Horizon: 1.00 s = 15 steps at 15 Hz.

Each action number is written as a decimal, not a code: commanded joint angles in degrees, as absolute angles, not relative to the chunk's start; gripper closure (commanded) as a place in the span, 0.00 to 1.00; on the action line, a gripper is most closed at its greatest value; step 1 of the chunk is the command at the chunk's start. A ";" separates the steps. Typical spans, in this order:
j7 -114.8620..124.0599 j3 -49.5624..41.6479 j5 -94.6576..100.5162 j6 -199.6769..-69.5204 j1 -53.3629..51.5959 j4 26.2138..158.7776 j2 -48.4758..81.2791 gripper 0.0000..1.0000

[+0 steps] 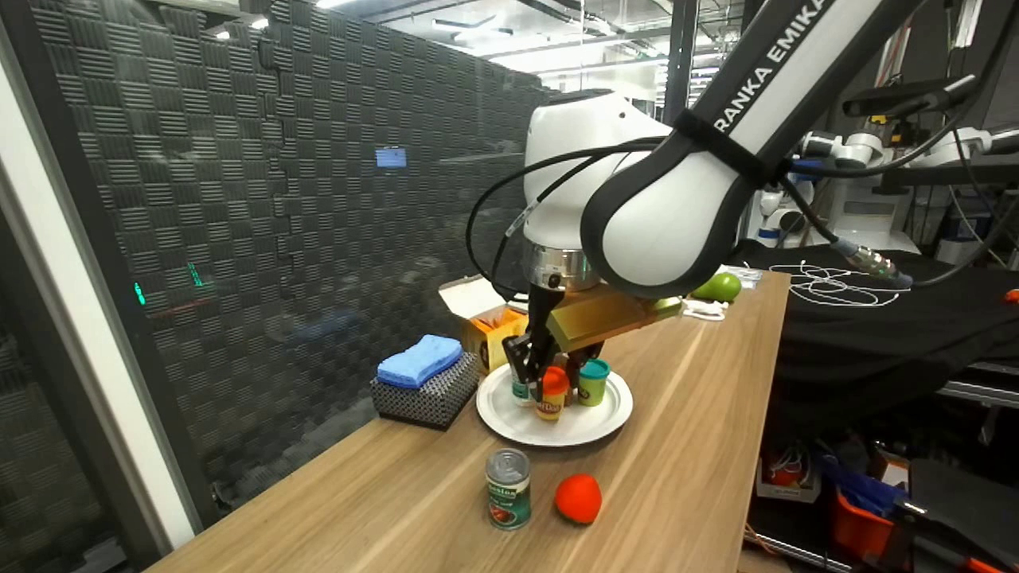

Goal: Pick up the objects from the countertop and put them on the white plate.

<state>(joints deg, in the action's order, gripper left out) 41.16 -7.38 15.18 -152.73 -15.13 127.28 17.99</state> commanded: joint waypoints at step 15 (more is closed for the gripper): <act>37.81 -3.34 7.94 -148.54 -13.64 115.84 25.66 0.22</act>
<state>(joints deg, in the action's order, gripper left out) 39.16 -3.92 9.36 -150.55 -13.73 118.95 23.96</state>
